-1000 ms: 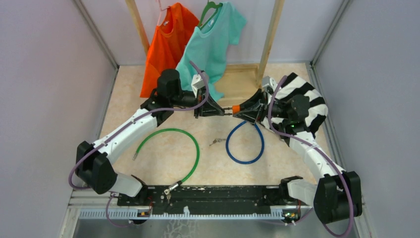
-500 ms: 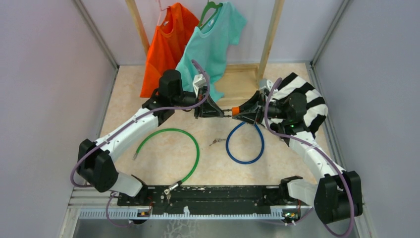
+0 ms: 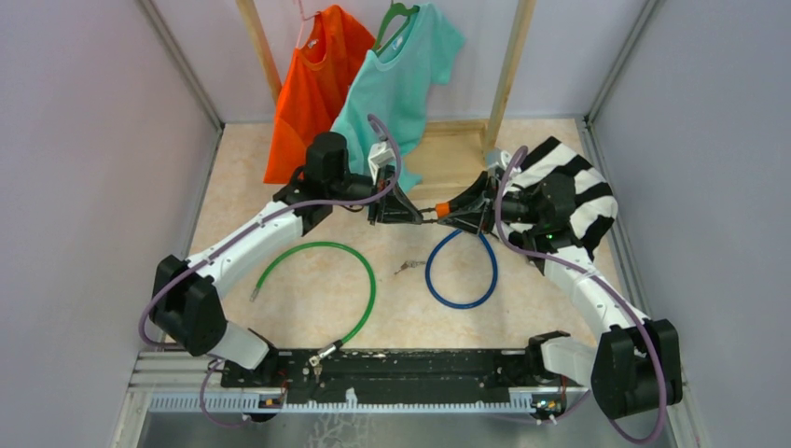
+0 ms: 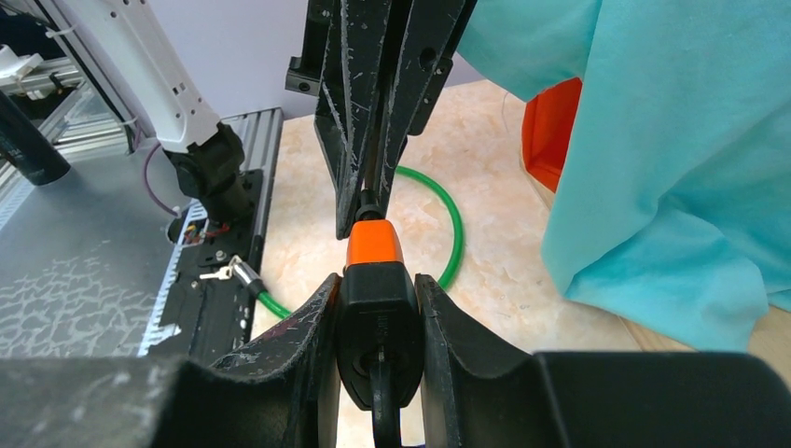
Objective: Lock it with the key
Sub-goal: Lock the lock.
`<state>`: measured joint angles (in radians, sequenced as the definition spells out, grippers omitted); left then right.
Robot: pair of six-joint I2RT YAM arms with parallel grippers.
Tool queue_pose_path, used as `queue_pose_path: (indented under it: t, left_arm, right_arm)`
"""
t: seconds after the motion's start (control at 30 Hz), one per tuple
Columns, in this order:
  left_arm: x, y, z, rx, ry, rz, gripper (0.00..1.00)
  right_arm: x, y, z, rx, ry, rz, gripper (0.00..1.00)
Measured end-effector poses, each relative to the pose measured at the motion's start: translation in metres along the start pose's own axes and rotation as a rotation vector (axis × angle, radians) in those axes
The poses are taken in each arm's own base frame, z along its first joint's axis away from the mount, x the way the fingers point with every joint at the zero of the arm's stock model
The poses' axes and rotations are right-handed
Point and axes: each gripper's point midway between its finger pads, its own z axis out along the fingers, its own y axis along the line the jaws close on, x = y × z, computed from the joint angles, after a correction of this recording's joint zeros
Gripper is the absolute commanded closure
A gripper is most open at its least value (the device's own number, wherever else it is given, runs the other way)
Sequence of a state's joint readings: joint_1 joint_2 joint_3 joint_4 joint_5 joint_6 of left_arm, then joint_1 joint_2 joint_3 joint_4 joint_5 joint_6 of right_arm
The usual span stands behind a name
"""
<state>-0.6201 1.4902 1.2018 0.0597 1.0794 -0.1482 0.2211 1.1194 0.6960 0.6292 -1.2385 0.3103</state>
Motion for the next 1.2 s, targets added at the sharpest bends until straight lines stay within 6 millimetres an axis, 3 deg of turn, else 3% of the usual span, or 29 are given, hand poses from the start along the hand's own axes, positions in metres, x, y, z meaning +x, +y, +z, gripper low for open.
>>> queue_pose_path:
  t: [0.53,0.63,0.77,0.97,1.2]
  left_arm:
    - [0.010,0.021,-0.001,-0.131,0.055,-0.017,1.00]
    - [0.007,0.025,-0.002,-0.151,0.059,0.000,1.00]
    - [0.009,0.027,-0.002,-0.161,0.077,0.015,1.00]
    - [0.009,0.032,-0.001,-0.161,0.091,0.058,1.00]
    - [0.006,0.028,0.004,-0.138,0.088,0.074,1.00]
  right_arm:
    - [0.019,-0.012,0.002,0.077,0.043,0.064,1.00]
    - [0.019,-0.015,0.002,0.091,0.041,0.067,0.93]
    - [0.023,-0.015,0.002,0.096,0.050,0.077,0.91]
    - [0.029,-0.015,0.002,0.098,0.064,0.134,1.00]
    - [0.029,-0.011,0.005,0.088,0.029,0.164,1.00]
